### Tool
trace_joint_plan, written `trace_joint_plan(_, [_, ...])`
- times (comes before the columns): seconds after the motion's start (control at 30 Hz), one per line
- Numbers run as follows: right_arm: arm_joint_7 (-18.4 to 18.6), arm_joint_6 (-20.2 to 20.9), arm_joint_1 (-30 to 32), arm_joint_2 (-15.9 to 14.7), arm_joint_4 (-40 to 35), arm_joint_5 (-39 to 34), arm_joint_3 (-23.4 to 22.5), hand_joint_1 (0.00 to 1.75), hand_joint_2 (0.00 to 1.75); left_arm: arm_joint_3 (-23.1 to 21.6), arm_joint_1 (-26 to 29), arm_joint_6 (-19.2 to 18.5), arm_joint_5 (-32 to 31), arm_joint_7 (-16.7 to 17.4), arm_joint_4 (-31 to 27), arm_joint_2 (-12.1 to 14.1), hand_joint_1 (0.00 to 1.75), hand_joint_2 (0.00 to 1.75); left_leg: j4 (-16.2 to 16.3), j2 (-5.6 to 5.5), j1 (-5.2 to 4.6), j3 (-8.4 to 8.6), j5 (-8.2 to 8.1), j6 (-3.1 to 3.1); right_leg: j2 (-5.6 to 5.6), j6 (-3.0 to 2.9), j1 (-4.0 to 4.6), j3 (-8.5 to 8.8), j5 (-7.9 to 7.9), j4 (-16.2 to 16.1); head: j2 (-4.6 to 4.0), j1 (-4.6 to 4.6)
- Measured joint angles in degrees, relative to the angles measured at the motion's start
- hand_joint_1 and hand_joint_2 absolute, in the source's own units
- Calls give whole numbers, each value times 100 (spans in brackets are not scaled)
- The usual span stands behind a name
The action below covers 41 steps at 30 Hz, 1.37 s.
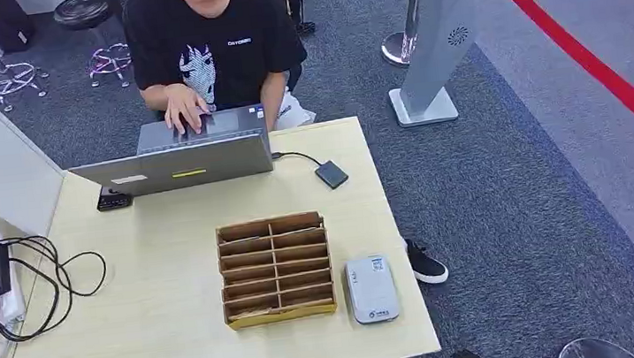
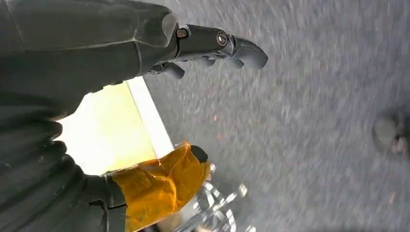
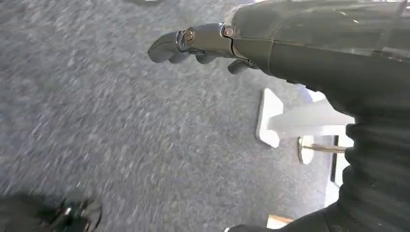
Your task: Pass the card to the sensor for recognition and then transmit it.
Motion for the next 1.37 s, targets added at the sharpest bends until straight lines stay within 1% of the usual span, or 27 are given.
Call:
trace_joint_plan(0.03, [22, -102, 15, 0, 0, 15, -11, 0, 175, 0, -9, 41, 26, 4, 0, 24, 0, 175, -1, 1, 0, 0, 0, 0, 1, 0, 0, 0, 0, 0, 0, 2])
trace_joint_plan(0.1, [37, -135, 23, -2, 0, 24, -30, 0, 175, 2, -25, 61, 44, 11, 0, 52, 0, 175, -1, 4, 0, 1, 0, 0, 5, 0, 0, 0, 0, 0, 0, 0])
trace_joint_plan(0.17, [35, -299, 27, 0, 0, 24, -46, 0, 175, 2, -31, 13, 65, 11, 0, 70, 0, 175, 0, 3, 0, -1, 0, 0, 4, 0, 0, 1, 0, -1, 0, 2])
trace_joint_plan(0.23, [-37, -441, 17, -2, 0, 48, -70, 0, 175, 2, -26, -296, 83, -33, 0, 72, 0, 175, 0, 2, -1, -3, 0, 0, 2, 0, -1, 4, 0, -1, 0, 0])
trace_joint_plan(0.27, [-99, -404, 0, -9, 0, 81, -79, 0, 175, 2, -17, -546, 81, -50, 0, 72, 0, 175, 0, 3, -1, -2, 0, 0, 3, 0, -1, 4, 1, -1, 0, 2])
trace_joint_plan(0.33, [-214, -123, -54, -20, -2, 116, -81, 0, 175, 2, 3, -1112, 41, 33, 0, 42, 0, 175, 1, 4, -1, -1, 0, 0, 4, 0, -1, 3, 1, -2, 0, 0])
trace_joint_plan(0.37, [-236, 47, -78, -20, -2, 120, -81, 0, 175, 2, 11, -1205, 11, 79, 0, 17, 0, 175, 2, 3, -1, 0, 0, 0, 3, 0, -1, 3, 1, -2, 0, 4])
trace_joint_plan(0.4, [-238, 225, -93, -17, -2, 118, -85, 0, 175, 2, 24, -1099, -35, 137, 0, -15, 0, 175, 2, 2, -1, 0, 0, 0, 1, 0, -1, 2, 1, -3, 0, 0])
trace_joint_plan(0.47, [-157, 280, -82, 18, 0, 98, -94, 0, 175, 0, 36, -699, -79, 190, 0, -75, 0, 175, 2, -2, 0, 0, 0, 0, -3, 0, 0, 2, 0, -2, 0, 2])
trace_joint_plan(0.5, [-70, 201, -67, 31, 0, 92, -105, 0, 175, 2, 39, -388, -48, 194, 0, -77, 0, 175, 1, -2, 0, 0, 0, 0, -3, 0, 0, 1, 0, -1, 0, 0])
trace_joint_plan(0.57, [11, -45, -18, 31, 0, 100, -129, 0, 175, 2, 24, 8, 28, 188, 0, -31, 0, 175, 0, -2, 0, 0, 0, 0, -2, 0, 0, 1, 0, 1, 0, 0])
trace_joint_plan(0.63, [6, -269, 14, 26, -2, 96, -175, 0, 175, 24, 4, 81, 90, 122, 0, 37, 0, 175, -1, 4, 1, 1, 0, 0, 6, 0, 0, 0, 0, 1, 0, -2])
trace_joint_plan(0.67, [-5, -306, 17, 24, -2, 87, -201, 0, 175, 37, 1, 74, 98, 89, 0, 57, 0, 175, -1, 5, 1, 1, 0, 0, 8, 0, 0, -1, 0, 1, 0, 2])
trace_joint_plan(0.73, [-40, -273, 11, 20, -2, 98, -227, 0, 175, 46, -1, -167, 105, -16, 0, 87, 0, 175, -1, 4, 0, 0, 0, 0, 6, 0, 0, 1, 0, 0, 0, 4])
trace_joint_plan(0.83, [-103, 63, -23, 11, -2, 203, -227, 0, 175, 48, 5, -957, 18, -66, 0, 89, 0, 175, 0, 3, 0, -2, 0, 0, 5, 0, -1, 3, 0, -2, 0, 2])
trace_joint_plan(0.87, [-114, 147, -30, 13, -2, 205, -227, 0, 175, 48, 11, -1097, -33, -51, 0, 57, 0, 175, 1, 3, -1, -1, 0, 0, 5, 0, -1, 3, 0, -2, 0, 0])
trace_joint_plan(0.97, [-129, 252, -32, 33, 0, 214, -227, 0, 175, 48, 31, -1067, -103, 92, 0, -44, 0, 175, 2, 2, -1, -1, 0, 0, 1, 0, -1, 4, 0, -2, 0, 2])
trace_joint_plan(1.0, [-121, 241, -31, 37, 0, 227, -227, 0, 175, 48, 36, -981, -118, 138, 2, -61, 0, 175, 1, 2, -1, -1, 0, 0, 1, 0, -1, 2, 0, -2, 0, 0])
trace_joint_plan(1.07, [-68, 52, -22, 37, 0, 304, -227, 0, 175, 48, 32, -519, -129, 199, 0, -74, 0, 175, 1, 2, 0, 1, 0, 0, 1, 0, 0, 1, 0, 0, 0, 0])
trace_joint_plan(1.1, [-96, -140, -19, 37, 0, 319, -227, 0, 175, 48, 32, -216, -66, 225, 0, -68, 0, 175, 0, 2, 0, 1, 0, 0, 1, 0, 0, 0, 0, 1, 0, 0])
trace_joint_plan(1.13, [-140, -284, -20, 37, -2, 317, -238, 0, 175, 48, 30, -13, -2, 232, 0, -50, 0, 175, 0, 2, 0, 2, 0, 0, 3, 0, 0, -1, 0, 1, 0, -2])
trace_joint_plan(1.17, [-190, -343, -24, 35, -2, 297, -264, 0, 175, 55, 25, 70, 65, 186, 0, -20, 0, 175, -1, 3, 1, 2, 0, 0, 4, -1, 1, 0, 0, 1, 0, 0])
trace_joint_plan(1.27, [-286, -123, -34, 11, -13, 278, -321, 0, 175, 87, 11, -236, 144, -22, 0, 70, 0, 175, -1, 3, 1, 0, 0, 0, 4, -1, 1, 1, 0, 1, 0, 2])
trace_joint_plan(1.37, [-311, 260, -40, 13, -13, 341, -348, 0, 175, 87, 10, -803, 11, -129, 0, 70, 0, 175, 0, 2, 0, -2, 0, 0, 2, 0, 0, 3, 0, 0, 0, 2])
